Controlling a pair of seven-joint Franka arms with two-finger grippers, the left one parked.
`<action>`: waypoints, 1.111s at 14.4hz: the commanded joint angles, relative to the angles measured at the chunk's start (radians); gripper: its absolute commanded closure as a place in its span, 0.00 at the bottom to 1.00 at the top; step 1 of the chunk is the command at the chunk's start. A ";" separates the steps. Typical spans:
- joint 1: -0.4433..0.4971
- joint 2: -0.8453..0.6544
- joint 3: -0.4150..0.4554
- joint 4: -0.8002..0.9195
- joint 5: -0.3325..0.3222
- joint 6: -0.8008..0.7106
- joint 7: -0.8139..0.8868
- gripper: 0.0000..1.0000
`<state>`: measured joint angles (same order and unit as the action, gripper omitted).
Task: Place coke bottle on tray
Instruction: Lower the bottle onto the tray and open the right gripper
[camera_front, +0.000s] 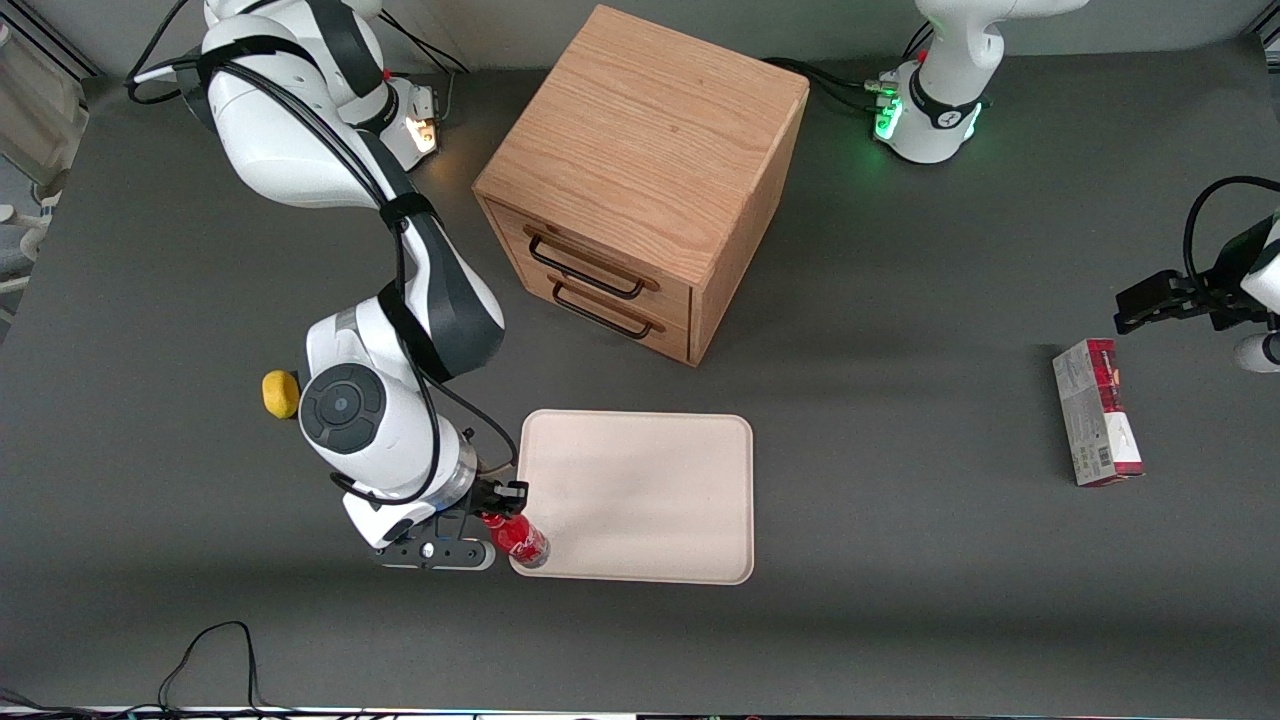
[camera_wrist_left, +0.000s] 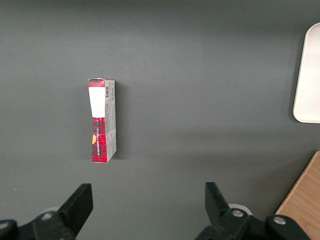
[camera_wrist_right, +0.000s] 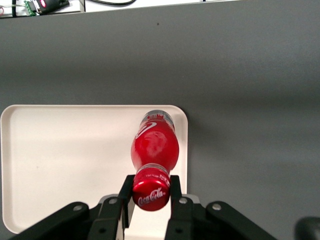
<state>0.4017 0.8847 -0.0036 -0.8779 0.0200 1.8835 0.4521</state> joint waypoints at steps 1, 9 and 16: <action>0.011 0.028 -0.001 0.045 -0.022 -0.018 0.023 1.00; 0.012 0.057 0.001 0.027 -0.025 -0.021 0.025 1.00; 0.019 0.054 0.001 0.025 -0.026 -0.037 0.060 0.00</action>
<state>0.4082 0.9400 -0.0030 -0.8749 0.0138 1.8764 0.4755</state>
